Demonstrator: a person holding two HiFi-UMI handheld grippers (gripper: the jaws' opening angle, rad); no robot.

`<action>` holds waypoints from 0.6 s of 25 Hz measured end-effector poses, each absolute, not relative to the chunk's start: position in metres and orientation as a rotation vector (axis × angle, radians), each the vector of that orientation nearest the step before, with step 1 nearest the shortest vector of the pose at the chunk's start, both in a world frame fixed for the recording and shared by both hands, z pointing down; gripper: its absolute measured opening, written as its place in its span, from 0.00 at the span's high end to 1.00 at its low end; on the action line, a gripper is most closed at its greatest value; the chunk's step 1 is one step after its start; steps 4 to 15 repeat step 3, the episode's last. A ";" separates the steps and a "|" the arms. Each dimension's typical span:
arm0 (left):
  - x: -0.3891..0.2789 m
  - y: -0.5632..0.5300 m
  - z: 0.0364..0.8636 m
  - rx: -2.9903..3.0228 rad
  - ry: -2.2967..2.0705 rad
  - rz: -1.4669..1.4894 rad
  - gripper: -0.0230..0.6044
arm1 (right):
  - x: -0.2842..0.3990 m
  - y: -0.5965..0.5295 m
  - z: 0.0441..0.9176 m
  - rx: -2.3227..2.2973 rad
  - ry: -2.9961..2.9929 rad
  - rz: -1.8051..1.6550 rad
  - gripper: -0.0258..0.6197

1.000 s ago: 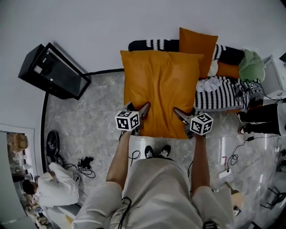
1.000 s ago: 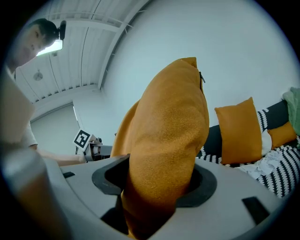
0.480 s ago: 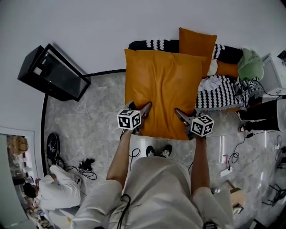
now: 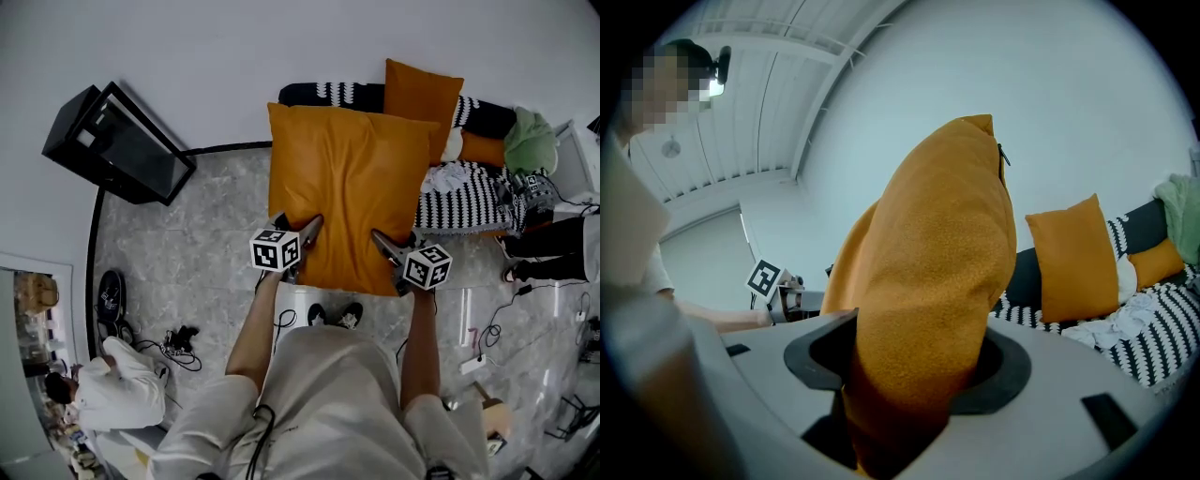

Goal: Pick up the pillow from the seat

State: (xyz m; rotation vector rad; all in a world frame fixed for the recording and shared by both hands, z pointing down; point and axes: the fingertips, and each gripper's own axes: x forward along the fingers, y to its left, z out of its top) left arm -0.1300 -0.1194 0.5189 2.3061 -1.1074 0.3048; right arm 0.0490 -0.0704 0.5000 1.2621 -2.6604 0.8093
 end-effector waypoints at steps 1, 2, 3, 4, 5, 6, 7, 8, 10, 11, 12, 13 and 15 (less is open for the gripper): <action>-0.130 -0.117 0.519 2.307 -1.105 0.307 0.46 | 0.048 -0.068 0.500 1.264 -2.660 0.810 0.57; -0.131 -0.114 0.518 2.308 -1.103 0.309 0.46 | 0.048 -0.065 0.500 1.266 -2.660 0.809 0.57; -0.132 -0.112 0.518 2.310 -1.100 0.310 0.46 | 0.047 -0.062 0.499 1.269 -2.660 0.809 0.57; -0.132 -0.112 0.518 2.310 -1.100 0.310 0.46 | 0.047 -0.062 0.499 1.269 -2.660 0.809 0.57; -0.132 -0.112 0.518 2.310 -1.100 0.310 0.46 | 0.047 -0.062 0.499 1.269 -2.660 0.809 0.57; -0.132 -0.112 0.518 2.310 -1.100 0.310 0.46 | 0.047 -0.062 0.499 1.269 -2.660 0.809 0.57; -0.132 -0.112 0.518 2.310 -1.100 0.310 0.46 | 0.047 -0.062 0.499 1.269 -2.660 0.809 0.57; -0.132 -0.112 0.518 2.310 -1.100 0.310 0.46 | 0.047 -0.062 0.499 1.269 -2.660 0.809 0.57; -0.132 -0.112 0.518 2.310 -1.100 0.310 0.46 | 0.047 -0.062 0.499 1.269 -2.660 0.809 0.57; -0.132 -0.112 0.518 2.310 -1.100 0.310 0.46 | 0.047 -0.062 0.499 1.269 -2.660 0.809 0.57; -0.132 -0.112 0.518 2.310 -1.100 0.310 0.46 | 0.047 -0.062 0.499 1.269 -2.660 0.809 0.57; -0.132 -0.112 0.518 2.310 -1.100 0.310 0.46 | 0.047 -0.062 0.499 1.269 -2.660 0.809 0.57; -0.132 -0.112 0.518 2.310 -1.100 0.310 0.46 | 0.047 -0.062 0.499 1.269 -2.660 0.809 0.57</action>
